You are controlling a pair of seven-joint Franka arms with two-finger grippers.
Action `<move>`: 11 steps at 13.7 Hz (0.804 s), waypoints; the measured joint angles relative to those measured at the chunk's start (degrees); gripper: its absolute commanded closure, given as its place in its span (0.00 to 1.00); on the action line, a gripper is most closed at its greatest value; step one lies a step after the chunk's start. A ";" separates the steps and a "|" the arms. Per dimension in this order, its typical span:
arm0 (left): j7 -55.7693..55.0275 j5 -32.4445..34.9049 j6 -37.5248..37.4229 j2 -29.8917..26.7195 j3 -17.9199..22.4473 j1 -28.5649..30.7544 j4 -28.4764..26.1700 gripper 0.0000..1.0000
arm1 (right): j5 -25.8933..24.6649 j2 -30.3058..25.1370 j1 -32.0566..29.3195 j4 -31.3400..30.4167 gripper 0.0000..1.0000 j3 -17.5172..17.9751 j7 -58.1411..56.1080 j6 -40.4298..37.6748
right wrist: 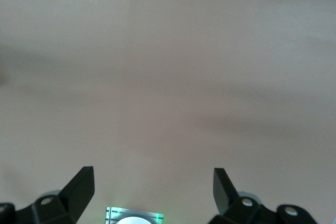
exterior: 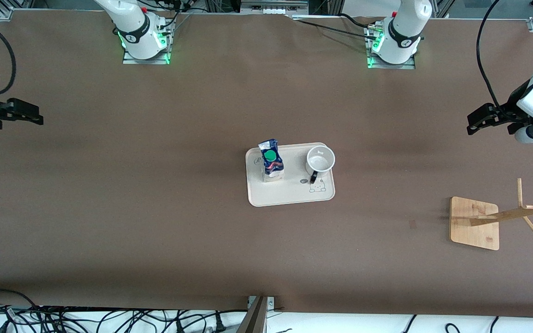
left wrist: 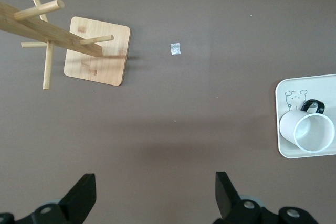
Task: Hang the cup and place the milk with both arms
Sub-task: 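Move the right gripper out from its rest toward the tray, then reach the open right gripper down to the blue milk carton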
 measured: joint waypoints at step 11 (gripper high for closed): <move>0.00 0.00 0.00 0.26 -0.04 0.01 0.11 0.00 | 6.82 9.60 13.14 -0.19 0.00 0.85 12.15 7.65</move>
